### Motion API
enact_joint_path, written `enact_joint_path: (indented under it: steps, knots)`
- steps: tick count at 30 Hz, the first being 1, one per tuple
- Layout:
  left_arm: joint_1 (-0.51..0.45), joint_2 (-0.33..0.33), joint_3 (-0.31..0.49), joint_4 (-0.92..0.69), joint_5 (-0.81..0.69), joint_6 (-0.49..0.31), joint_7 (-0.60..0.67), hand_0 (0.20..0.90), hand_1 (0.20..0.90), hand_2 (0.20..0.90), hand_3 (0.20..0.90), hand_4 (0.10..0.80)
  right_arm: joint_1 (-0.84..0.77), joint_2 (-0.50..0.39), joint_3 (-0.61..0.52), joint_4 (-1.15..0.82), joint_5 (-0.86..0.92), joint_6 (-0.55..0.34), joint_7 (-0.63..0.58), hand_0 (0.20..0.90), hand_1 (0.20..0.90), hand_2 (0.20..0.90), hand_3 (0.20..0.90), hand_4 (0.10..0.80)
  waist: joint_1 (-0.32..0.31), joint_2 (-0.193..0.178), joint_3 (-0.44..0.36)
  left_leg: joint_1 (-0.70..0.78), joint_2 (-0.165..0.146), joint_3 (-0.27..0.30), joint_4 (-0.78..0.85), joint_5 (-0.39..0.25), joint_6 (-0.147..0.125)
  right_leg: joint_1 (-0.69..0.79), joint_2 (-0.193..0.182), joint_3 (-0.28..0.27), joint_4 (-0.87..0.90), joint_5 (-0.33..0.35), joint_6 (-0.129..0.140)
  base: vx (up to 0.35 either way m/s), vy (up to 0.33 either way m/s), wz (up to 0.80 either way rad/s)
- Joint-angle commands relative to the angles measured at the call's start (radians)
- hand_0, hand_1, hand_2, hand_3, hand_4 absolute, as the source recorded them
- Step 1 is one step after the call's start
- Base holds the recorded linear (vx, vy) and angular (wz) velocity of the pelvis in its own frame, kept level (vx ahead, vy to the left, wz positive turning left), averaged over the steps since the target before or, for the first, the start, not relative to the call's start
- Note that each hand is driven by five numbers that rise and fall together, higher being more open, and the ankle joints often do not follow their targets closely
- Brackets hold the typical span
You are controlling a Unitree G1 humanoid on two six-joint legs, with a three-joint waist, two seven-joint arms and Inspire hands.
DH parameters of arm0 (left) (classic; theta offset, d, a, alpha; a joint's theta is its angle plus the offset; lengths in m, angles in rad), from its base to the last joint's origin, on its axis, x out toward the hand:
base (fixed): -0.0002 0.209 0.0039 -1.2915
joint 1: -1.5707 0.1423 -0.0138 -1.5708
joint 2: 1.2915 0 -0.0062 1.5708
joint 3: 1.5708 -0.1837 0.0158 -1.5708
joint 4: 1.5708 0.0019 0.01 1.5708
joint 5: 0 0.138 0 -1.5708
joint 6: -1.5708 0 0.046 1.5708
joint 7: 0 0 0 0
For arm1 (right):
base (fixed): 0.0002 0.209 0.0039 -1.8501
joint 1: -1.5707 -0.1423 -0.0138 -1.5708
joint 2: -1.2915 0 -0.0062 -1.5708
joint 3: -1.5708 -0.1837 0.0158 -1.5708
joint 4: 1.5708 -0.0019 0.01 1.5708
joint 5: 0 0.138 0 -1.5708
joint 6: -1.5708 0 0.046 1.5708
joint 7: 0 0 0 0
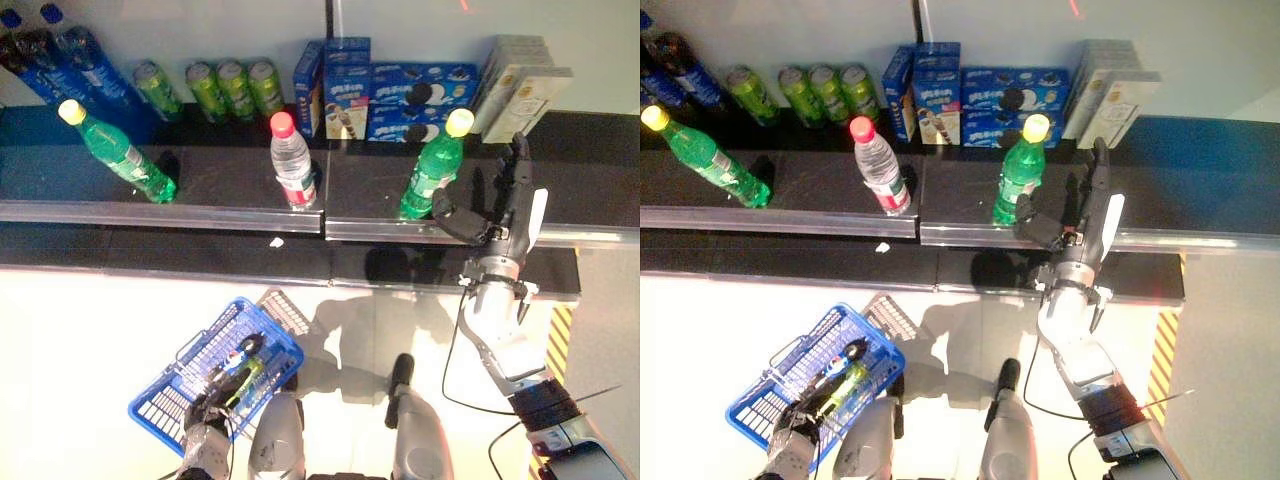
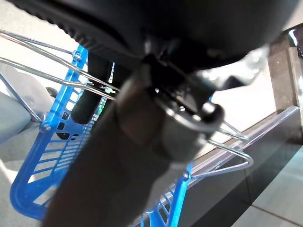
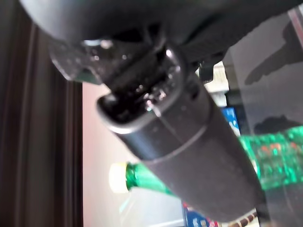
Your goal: Pick up the drink and place into the basket.
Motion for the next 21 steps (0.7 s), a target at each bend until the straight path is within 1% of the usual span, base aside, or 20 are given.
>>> enact_joint_path:
  steps: [1,4,13,21]
  knots:
    - [0.074,-0.015,-0.036,-0.091,-0.002,-0.058,-0.040,0.300,0.300,0.300,0.200,0.100,-0.138,-0.010,-0.036,-0.069,-0.004,-0.067,-0.042,0.900,0.900,0.900,0.900,0.800,0.004,0.000,-0.020,-0.088,-0.060,-0.020,0.106,-0.002,0.051,0.010,0.028,-0.023,0.159,-0.162,-0.046,-0.028,0.020,0.03]
    - [0.073,-0.011,-0.041,-0.096,-0.007,-0.058,-0.046,0.300,0.300,0.300,0.200,0.100,-0.160,-0.008,-0.033,-0.056,0.004,-0.073,-0.042,0.900,0.900,0.900,0.900,0.800,0.010,0.004,-0.004,-0.106,-0.062,-0.024,0.121,0.007,0.051,0.003,0.027,-0.025,0.168,-0.164,-0.049,-0.019,0.014,0.04]
    - [0.059,-0.011,-0.046,-0.114,-0.007,-0.056,-0.046,0.300,0.300,0.300,0.200,0.100,-0.220,0.013,-0.017,-0.020,0.026,-0.047,-0.030,0.900,0.900,0.900,0.900,0.800,0.025,0.012,0.028,-0.129,-0.064,-0.032,0.135,0.028,0.052,-0.003,0.028,-0.031,0.179,-0.168,-0.052,0.002,0.004,0.02]
    - [0.060,-0.009,-0.054,-0.132,-0.003,-0.055,-0.050,0.300,0.300,0.300,0.200,0.100,-0.260,0.021,-0.027,0.038,0.074,-0.062,-0.062,0.900,0.900,0.900,0.900,0.800,0.039,0.018,0.040,-0.150,-0.070,-0.037,0.146,0.030,0.056,-0.015,0.026,-0.036,0.191,-0.171,-0.056,0.014,0.003,0.06]
